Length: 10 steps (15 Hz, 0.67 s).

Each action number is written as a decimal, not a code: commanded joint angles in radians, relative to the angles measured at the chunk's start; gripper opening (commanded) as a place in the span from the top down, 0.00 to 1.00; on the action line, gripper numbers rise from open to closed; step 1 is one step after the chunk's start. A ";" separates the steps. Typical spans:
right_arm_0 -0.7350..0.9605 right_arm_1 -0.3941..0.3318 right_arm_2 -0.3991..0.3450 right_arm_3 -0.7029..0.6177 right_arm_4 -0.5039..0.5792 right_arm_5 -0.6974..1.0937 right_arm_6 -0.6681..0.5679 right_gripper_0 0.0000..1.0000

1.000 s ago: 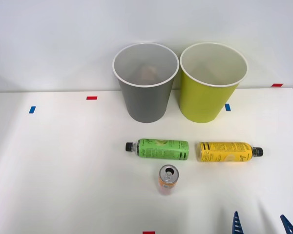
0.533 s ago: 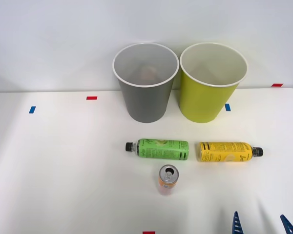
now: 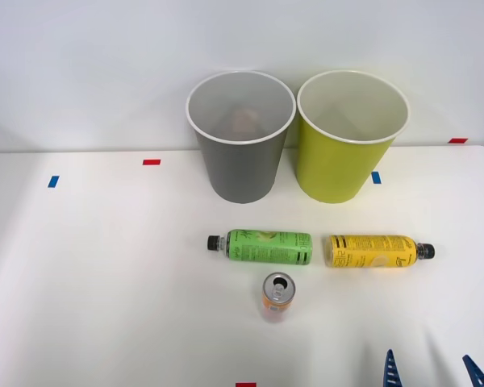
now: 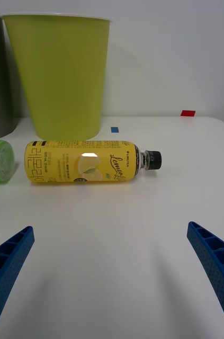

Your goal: Put cans in the gray bin, plastic bottles in the light green bin

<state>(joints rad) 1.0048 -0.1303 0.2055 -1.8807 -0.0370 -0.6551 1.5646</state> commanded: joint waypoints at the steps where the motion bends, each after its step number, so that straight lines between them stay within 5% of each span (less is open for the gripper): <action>1: 0.000 0.000 0.000 0.000 0.000 0.000 0.000 0.00; 10: 0.000 0.000 0.000 0.000 0.000 0.000 0.000 0.00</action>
<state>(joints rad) 1.0048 -0.1304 0.2055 -1.8807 -0.0369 -0.6551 1.5646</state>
